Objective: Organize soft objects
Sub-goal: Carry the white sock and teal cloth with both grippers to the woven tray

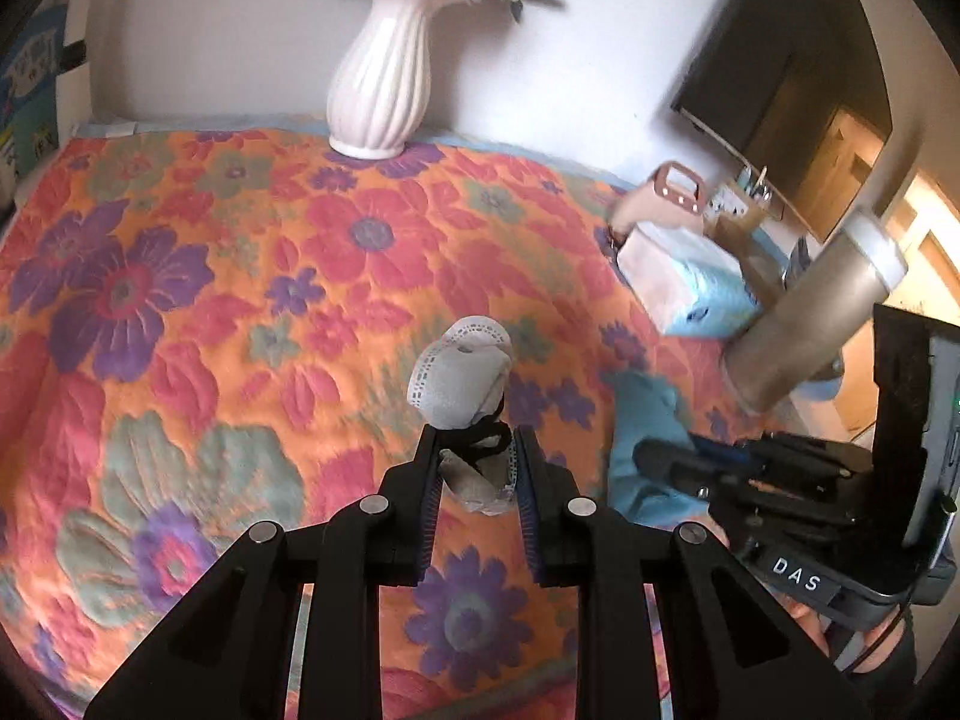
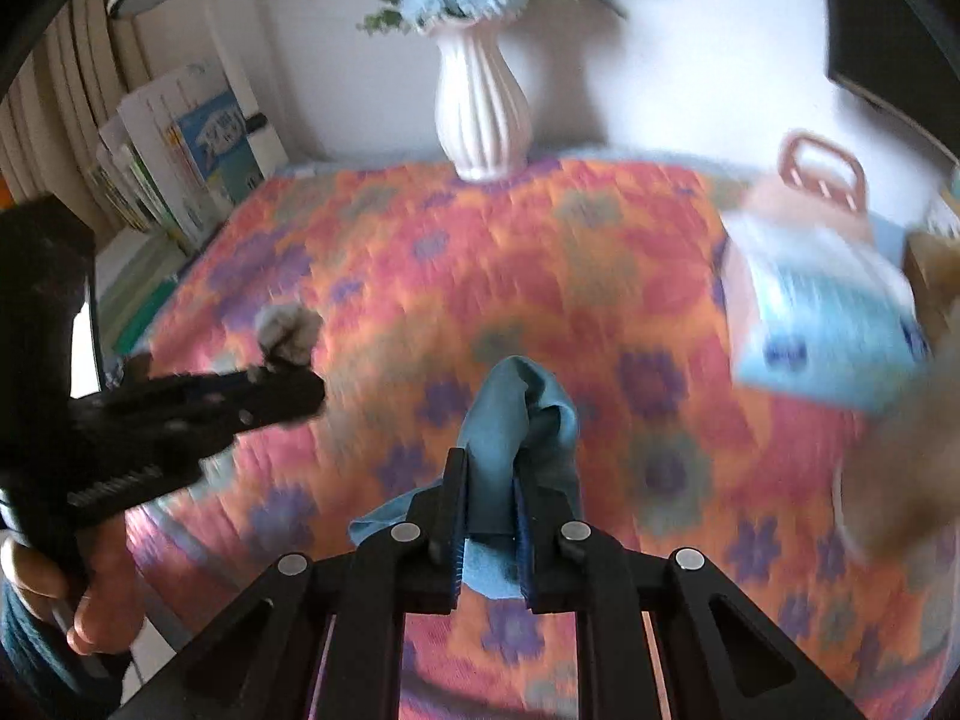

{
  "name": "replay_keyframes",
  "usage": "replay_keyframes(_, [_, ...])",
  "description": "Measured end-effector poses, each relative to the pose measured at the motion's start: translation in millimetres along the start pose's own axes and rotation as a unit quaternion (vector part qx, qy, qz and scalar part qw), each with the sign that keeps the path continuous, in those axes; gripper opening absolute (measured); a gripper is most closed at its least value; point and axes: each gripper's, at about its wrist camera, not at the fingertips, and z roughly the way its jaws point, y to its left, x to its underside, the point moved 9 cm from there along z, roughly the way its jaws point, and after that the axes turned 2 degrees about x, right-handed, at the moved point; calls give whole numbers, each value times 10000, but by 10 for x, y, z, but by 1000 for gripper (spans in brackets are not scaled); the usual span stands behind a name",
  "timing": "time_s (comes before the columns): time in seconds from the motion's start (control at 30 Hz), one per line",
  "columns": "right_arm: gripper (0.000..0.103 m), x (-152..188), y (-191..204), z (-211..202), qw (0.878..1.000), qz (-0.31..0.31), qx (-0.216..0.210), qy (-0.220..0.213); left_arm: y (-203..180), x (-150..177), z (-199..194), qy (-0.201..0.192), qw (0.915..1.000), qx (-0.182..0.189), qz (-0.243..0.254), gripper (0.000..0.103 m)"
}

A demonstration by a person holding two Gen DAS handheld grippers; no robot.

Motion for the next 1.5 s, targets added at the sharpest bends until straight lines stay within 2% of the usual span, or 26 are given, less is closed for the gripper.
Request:
replay_keyframes(0.07, [17, 164, -54, 66, 9996, 200, -47, 211, 20, 28, 30, -11, 10000, 24, -25, 21])
replay_keyframes(0.13, [22, 232, -116, 55, 9994, 288, -54, 185, 16, 89, 55, -16, 10000, 57, -50, 21])
replay_keyframes(0.2, [41, 256, -113, 14, 9991, 371, -173, 126, 54, 137, 106, 115, 9997, 114, -181, 21])
replay_keyframes(0.23, [56, 258, -94, 9, 9988, 417, -239, 89, 59, 125, 92, 74, 9996, 178, -202, 21])
replay_keyframes(0.27, [64, 252, -78, 9, 9984, 492, -277, 31, 54, 119, 75, 40, 9994, 255, -220, 21])
replay_keyframes(0.33, [70, 206, -44, 45, 9978, 599, -268, -41, 85, 108, 109, 104, 9985, 381, -379, 21])
replay_keyframes(0.4, [70, 148, -15, 102, 9983, 568, -34, -97, 97, 99, 115, 100, 9976, 473, -486, 22])
replay_keyframes(0.5, [73, 96, 46, 205, 9987, 333, 385, -94, 99, 95, 112, 78, 9965, 619, -564, 34])
replay_keyframes(0.57, [82, 105, 119, 259, 9980, 101, 601, -145, 98, 101, 105, 41, 9975, 468, -523, 36])
replay_keyframes(0.63, [82, 120, 150, 277, 9968, -66, 783, -131, 75, 101, 111, 42, 9991, 197, -375, 36])
replay_keyframes(0.7, [82, 117, 122, 275, 9974, 16, 709, -135, 46, 106, 126, 71, 9997, -44, -213, 37])
replay_keyframes(0.8, [81, 124, 82, 235, 9980, 173, 570, -198, -47, 101, 173, 209, 9989, -416, 78, 46])
replay_keyframes(0.87, [74, 129, 71, 221, 9974, 153, 668, -230, -82, 92, 201, 278, 9985, -475, 64, 59])
replay_keyframes(0.93, [65, 137, 58, 208, 9961, 116, 840, -254, -104, 87, 212, 301, 9984, -484, 44, 65])
replay_keyframes(1.0, [56, 143, 40, 189, 9949, 82, 958, -291, -96, 103, 198, 286, 9975, -644, 110, 66])
replay_keyframes(1.07, [39, 143, -3, 166, 9939, 73, 1045, -352, -67, 129, 167, 263, 9958, -852, 202, 66])
replay_keyframes(1.17, [38, 136, -43, 158, 9952, 184, 870, -412, 36, 146, 64, 142, 9964, -838, 17, 72])
replay_keyframes(1.33, [38, 134, -76, 139, 9962, 383, 639, -459, 132, 157, 21, 99, 9981, -581, -197, 72])
replay_keyframes(1.5, [38, 132, -75, 139, 9962, 448, 573, -482, 23, 74, 178, 229, 9960, -862, 46, 72])
